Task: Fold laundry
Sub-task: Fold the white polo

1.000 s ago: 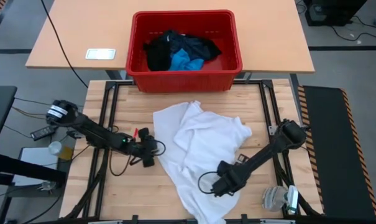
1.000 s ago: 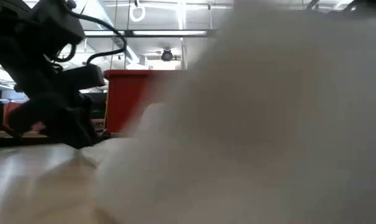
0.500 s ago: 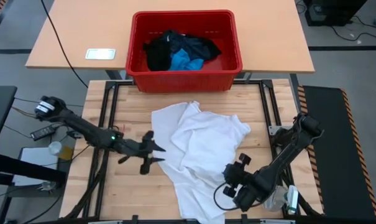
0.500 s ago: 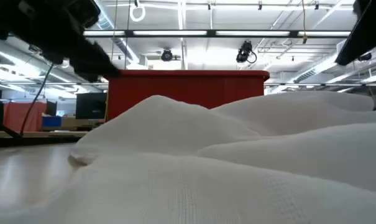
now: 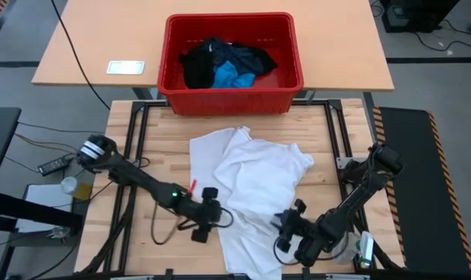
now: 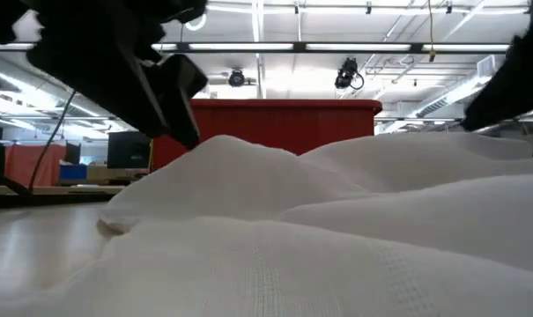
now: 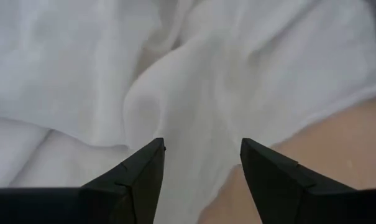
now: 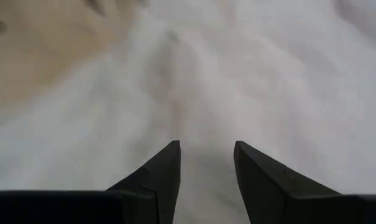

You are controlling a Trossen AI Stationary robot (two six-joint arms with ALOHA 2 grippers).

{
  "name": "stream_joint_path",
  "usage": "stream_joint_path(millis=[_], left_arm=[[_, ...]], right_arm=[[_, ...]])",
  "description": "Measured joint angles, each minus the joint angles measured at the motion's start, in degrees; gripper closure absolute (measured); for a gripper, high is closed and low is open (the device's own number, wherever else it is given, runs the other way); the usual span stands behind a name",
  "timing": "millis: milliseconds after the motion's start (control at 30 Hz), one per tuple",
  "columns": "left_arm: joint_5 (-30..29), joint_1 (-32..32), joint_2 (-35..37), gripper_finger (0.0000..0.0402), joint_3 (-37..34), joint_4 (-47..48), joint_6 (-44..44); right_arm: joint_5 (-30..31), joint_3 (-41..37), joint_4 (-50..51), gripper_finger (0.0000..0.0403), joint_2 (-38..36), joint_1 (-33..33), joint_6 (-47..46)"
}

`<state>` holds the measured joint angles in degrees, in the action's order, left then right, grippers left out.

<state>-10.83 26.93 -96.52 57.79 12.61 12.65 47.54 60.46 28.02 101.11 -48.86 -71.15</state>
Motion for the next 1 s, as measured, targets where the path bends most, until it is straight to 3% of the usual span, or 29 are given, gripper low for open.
stream_joint_path(millis=[167,267,400,567,633,767,867,1000], left_arm=[[-4.98,-2.54,-6.14,0.0184,6.13,9.34,-0.46],[-4.98,-3.94,-9.03,0.0197,6.38,10.14,-3.13],[-4.29,-3.73,-9.08,0.0253,6.35,12.67,-7.31],[-2.98,-2.87,-1.03,0.0384,6.44,24.17,-6.35],[-5.44,-2.89,3.02,0.0389,6.38,31.15,-3.63],[-18.16,-3.11,10.68,0.0392,6.39,44.39,1.53],[-25.85,-3.53,14.74,0.0396,6.40,48.92,3.40],[-28.09,-4.05,18.45,0.0388,6.38,51.32,4.25]], right_arm=[[4.64,0.03,-14.84,0.0245,2.56,-1.85,11.68],[4.71,0.18,-17.06,0.0248,3.48,-2.18,13.92],[5.65,0.18,-17.33,0.0256,4.39,-2.54,12.97],[6.17,0.18,-17.34,0.0265,4.78,-3.27,12.41],[6.37,0.18,-17.56,0.0268,4.78,-3.52,12.29],[5.07,0.20,-18.32,0.0273,4.78,-3.56,11.92],[5.06,0.20,-18.70,0.0273,4.78,-3.39,12.88],[4.33,0.20,-18.77,0.0273,4.78,-2.48,13.29]])
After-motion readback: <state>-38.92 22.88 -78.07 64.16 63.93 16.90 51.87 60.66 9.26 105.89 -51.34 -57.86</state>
